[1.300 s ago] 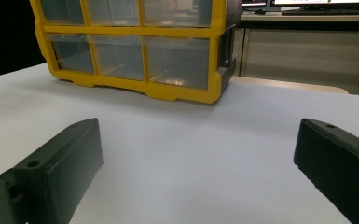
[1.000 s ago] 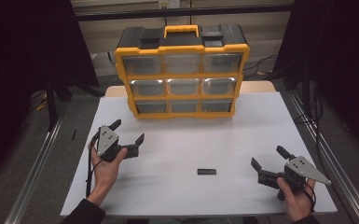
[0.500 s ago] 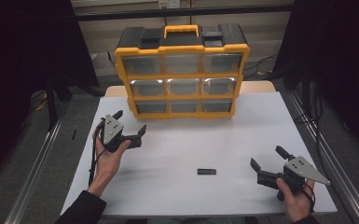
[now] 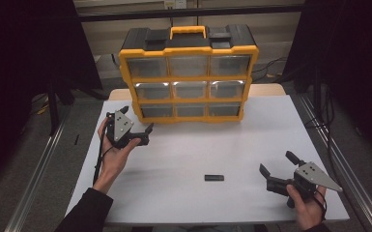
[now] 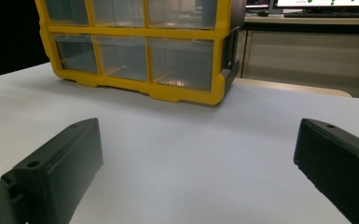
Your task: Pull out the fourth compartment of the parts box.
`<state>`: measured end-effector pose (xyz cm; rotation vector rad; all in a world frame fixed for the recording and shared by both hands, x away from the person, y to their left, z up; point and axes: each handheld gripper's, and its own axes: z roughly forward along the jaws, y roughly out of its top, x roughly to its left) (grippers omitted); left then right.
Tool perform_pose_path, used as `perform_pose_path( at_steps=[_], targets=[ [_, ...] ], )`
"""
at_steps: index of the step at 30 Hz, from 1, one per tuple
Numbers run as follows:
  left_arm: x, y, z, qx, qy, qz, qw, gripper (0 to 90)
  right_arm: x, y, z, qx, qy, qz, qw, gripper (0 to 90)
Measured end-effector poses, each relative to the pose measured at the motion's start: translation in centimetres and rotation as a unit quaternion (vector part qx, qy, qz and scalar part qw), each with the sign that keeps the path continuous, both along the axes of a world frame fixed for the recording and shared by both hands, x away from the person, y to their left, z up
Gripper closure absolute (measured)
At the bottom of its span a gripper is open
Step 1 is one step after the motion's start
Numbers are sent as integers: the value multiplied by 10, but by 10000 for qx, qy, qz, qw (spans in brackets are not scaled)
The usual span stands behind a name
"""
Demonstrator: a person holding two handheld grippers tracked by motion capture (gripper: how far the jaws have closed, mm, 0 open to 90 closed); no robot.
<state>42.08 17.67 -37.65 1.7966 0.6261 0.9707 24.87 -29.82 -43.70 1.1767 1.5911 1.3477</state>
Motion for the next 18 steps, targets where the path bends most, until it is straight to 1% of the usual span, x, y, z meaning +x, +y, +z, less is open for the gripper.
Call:
perform_pose_path(
  at_steps=[4, 5, 7, 9, 10, 11, 14, 15, 16, 17, 18],
  targets=[
    [5, -2, 1, 121, -86, 2, 9999, 29, 0, 0, 0, 2, 4, -2, 10000, 7],
    [5, -3, 1, 217, -121, -60, 9997, 25, 0, 0, 0, 0, 2, 2, 10000, 7],
    [7, -6, 1, 354, -196, -106, 9991, 22, 0, 0, 0, 2, 2, 1, 10000, 7],
    [8, -7, 1, 335, -255, -261, 9988, 19, 0, 0, 0, 4, -1, -2, 10000, 7],
    [8, -7, 1, 335, -255, -261, 9988, 14, 0, 0, 0, 4, -1, -2, 10000, 7],
    [8, -8, 2, 366, -264, -340, 9984, 13, 0, 0, 0, 3, 0, 2, 10000, 7],
    [9, -11, 3, 607, -407, -362, 9967, 13, 0, 0, 0, 2, -3, 7, 10000, 7],
    [10, -13, 3, 760, -508, -357, 9952, 13, 0, 0, 0, 1, -6, 4, 10000, 7],
    [11, -14, 3, 891, -549, -285, 9941, 18, 0, 0, 0, 2, -4, 5, 10000, 7],
    [11, -15, 3, 1023, -582, -283, 9926, 25, 0, 0, 0, 3, -3, 5, 10000, 7],
    [11, -15, 3, 1023, -582, -283, 9926, 29, 0, 0, 0, 3, -3, 5, 10000, 7]
  ],
)
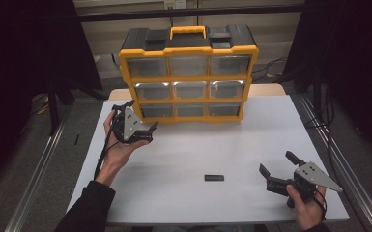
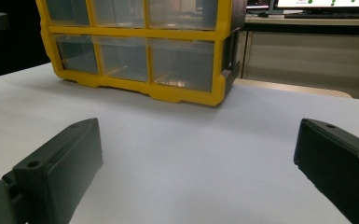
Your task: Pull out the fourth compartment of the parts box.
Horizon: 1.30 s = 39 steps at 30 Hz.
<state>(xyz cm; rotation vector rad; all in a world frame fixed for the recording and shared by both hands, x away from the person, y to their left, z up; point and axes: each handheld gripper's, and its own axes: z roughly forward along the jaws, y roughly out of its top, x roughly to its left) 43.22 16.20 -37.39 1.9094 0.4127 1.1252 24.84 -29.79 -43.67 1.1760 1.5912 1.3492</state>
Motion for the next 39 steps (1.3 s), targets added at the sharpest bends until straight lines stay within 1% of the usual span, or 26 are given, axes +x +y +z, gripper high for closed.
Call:
perform_pose_path(
  at_steps=[1, 4, 5, 7, 9, 11, 12, 14, 16, 17, 20, 21, 22, 23, 25, 26, 28, 29, 30, 31, 32, 33, 35, 36, 37, 39],
  targets=[
    [1, -2, -2, 216, -117, 63, 9997, 37, 0, 0, 0, -3, -2, 6, 10000, 7],
    [3, -3, -2, 317, -138, 58, 9994, 39, 0, 0, 0, -4, -4, 14, 10000, 7],
    [4, -6, -3, 502, -269, 85, 9983, 43, 0, 0, 0, 3, 0, 7, 10000, 7],
    [6, -7, -2, 691, -403, 77, 9968, 47, 0, 0, 0, 1, -2, 10, 10000, 7],
    [7, -8, -1, 740, -464, 66, 9962, 51, 0, 0, 0, 0, -4, 13, 10000, 7],
    [10, -9, 3, 937, -637, 29, 9936, 52, 0, 0, 0, 5, -6, 20, 10000, 7],
    [10, -9, 3, 937, -637, 29, 9936, 55, 0, 0, 0, 5, -6, 20, 10000, 7],
    [13, -8, 4, 1139, -796, 124, 9902, 54, 0, 0, 0, 10, -11, 29, 10000, 7],
    [16, -8, 5, 1164, -859, 153, 9894, 55, 0, 0, 0, 7, -15, 34, 10000, 7],
    [17, -7, 6, 1242, -910, 196, 9879, 55, 0, 0, 0, 8, -15, 35, 10000, 7],
    [19, -7, 5, 1286, -962, 209, 9868, 55, 0, 0, 0, 2, -15, 36, 10000, 7],
    [20, -8, 5, 1418, -1090, 200, 9837, 55, 0, 0, 0, -8, -15, 45, 10000, 7],
    [21, -8, 6, 1419, -1099, 186, 9836, 55, 0, 0, 0, -11, -11, 50, 10000, 7],
    [21, -8, 7, 1574, -1134, 234, 9807, 55, 0, 1, 0, -5, 0, 61, 10000, 7],
    [22, -9, 8, 1760, -1271, 295, 9757, 57, 0, 1, 0, -3, 10, 80, 10000, 7],
    [22, -9, 8, 1760, -1271, 295, 9757, 60, 0, 1, 0, -3, 10, 80, 10000, 7],
    [24, -11, 9, 1929, -1400, 308, 9707, 63, 0, 1, 0, -20, 1, 82, 10000, 7],
    [24, -11, 9, 1929, -1400, 308, 9707, 67, 0, 1, 0, -25, -1, 77, 10000, 7],
    [24, -12, 9, 1984, -1424, 326, 9692, 67, 0, 1, 0, -25, -1, 77, 10000, 7],
    [26, -13, 9, 1961, -1425, 317, 9697, 70, 0, 1, 0, -32, -11, 71, 10000, 7],
    [27, -14, 9, 2003, -1460, 334, 9682, 70, 0, 1, 0, -29, -7, 70, 10000, 7],
    [27, -14, 9, 2003, -1460, 334, 9682, 76, 0, 1, 0, -29, -7, 70, 10000, 7],
    [30, -15, 8, 2150, -1525, 412, 9637, 83, 0, 1, 0, -36, -11, 63, 10000, 7],
    [30, -15, 8, 2150, -1525, 412, 9637, 95, 0, 1, 0, -36, -11, 63, 10000, 7],
    [33, -16, 8, 2277, -1566, 537, 9596, 112, 0, 1, 0, -26, -19, 70, 10000, 7],
    [34, -16, 9, 2267, -1533, 581, 9601, 126, 0, 1, 0, -20, -28, 63, 10000, 7]
  ],
)
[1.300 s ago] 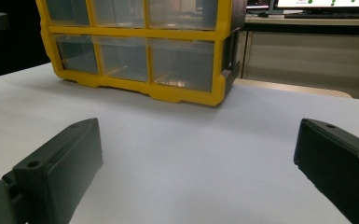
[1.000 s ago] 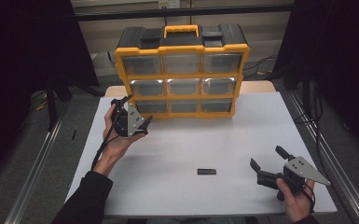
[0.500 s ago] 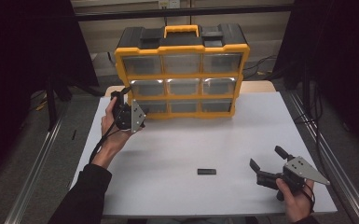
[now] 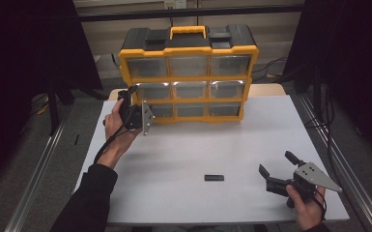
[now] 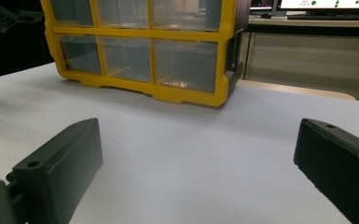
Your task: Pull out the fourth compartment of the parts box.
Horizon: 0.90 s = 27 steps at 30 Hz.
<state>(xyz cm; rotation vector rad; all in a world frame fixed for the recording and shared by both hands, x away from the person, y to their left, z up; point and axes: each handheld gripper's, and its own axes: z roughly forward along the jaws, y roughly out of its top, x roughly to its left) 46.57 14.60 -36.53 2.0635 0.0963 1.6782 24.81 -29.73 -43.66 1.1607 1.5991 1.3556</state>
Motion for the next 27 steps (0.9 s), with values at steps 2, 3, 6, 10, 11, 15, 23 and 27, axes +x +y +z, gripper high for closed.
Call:
perform_pose_path(
  at_steps=[2, 3, 6, 10, 11, 15, 23, 27],
  targets=[
    [4, -1, 0, 135, -88, 103, 9998, 137, 0, 0, 0, 6, 9, 2, 10000, 7],
    [4, -1, 0, 135, -88, 103, 9998, 143, 0, 0, 0, 6, 9, 2, 10000, 7],
    [7, -2, -1, 427, -191, 193, 9987, 160, 0, 0, 0, -7, 13, 15, 10000, 7],
    [11, -4, -3, 688, -371, 238, 9967, 203, 0, 0, 0, 1, 4, 24, 10000, 7],
    [11, -4, -3, 688, -371, 238, 9967, 210, 0, 0, 0, 1, 4, 24, 10000, 7],
    [15, -3, -6, 991, -438, 223, 9939, 269, 0, 0, 0, -7, -4, 28, 10000, 7],
    [21, -4, -9, 1318, -583, 186, 9894, 362, 0, 1, 0, -3, -6, 31, 10000, 7],
    [22, -5, -7, 1453, -650, 164, 9871, 401, -1, 1, 0, -2, -1, 35, 10000, 7]
  ],
)
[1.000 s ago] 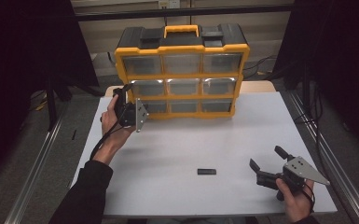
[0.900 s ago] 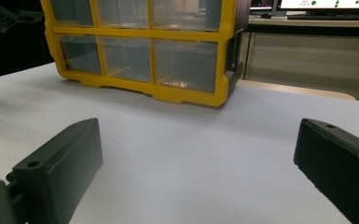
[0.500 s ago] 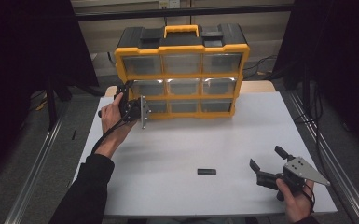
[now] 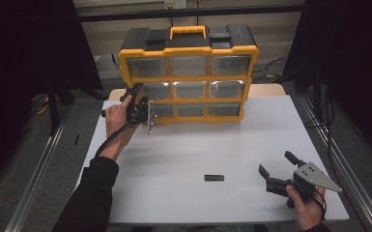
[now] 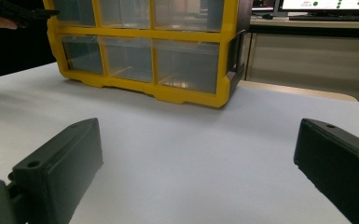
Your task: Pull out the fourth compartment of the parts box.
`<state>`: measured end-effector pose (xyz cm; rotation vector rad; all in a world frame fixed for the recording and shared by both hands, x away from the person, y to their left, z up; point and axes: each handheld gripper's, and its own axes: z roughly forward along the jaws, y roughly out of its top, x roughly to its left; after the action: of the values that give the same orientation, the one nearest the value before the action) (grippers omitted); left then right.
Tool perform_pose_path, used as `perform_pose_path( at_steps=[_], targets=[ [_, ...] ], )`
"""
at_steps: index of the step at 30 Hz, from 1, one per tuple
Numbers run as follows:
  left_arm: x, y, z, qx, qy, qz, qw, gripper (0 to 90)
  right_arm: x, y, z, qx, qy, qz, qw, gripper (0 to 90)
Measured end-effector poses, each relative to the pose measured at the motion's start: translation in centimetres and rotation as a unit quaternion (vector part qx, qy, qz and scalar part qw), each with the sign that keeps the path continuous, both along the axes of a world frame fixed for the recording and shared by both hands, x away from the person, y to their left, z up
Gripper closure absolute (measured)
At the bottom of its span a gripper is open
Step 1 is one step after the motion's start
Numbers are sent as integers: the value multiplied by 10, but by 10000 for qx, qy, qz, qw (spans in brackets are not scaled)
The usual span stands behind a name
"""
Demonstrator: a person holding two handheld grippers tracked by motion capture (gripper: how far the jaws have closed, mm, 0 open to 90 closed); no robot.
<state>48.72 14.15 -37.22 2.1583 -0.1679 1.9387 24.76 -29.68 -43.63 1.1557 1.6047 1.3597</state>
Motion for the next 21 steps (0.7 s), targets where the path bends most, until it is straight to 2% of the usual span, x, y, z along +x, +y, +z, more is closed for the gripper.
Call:
perform_pose_path(
  at_steps=[2, 4, 7, 8, 11, 15, 17, 21],
  targets=[
    [1, -1, 0, -36, 15, -35, 10000, 415, 0, 0, 0, -1, -6, -3, 10000, 7],
    [1, -2, 1, 13, -26, -42, 10000, 443, 0, 0, 0, 0, -1, 2, 10000, 7],
    [1, -4, 2, 23, -58, 25, 10000, 475, 0, 0, 0, 0, -1, 3, 10000, 7],
    [2, -4, 2, -99, -40, 16, 9999, 480, 0, 0, 0, 5, 4, 5, 10000, 7],
    [2, -4, 3, 37, -93, 36, 9999, 525, 0, 0, 0, -5, -1, 9, 10000, 7],
    [2, -4, 4, 31, -124, 44, 9999, 584, 0, 0, 0, -12, -6, 7, 10000, 7],
    [1, -3, 6, 148, -170, 21, 9997, 619, 0, 0, 0, -14, -10, 8, 10000, 7],
    [2, -3, 7, 168, -212, 3, 9996, 678, 0, 0, 0, -18, -19, 7, 10000, 7]
  ],
)
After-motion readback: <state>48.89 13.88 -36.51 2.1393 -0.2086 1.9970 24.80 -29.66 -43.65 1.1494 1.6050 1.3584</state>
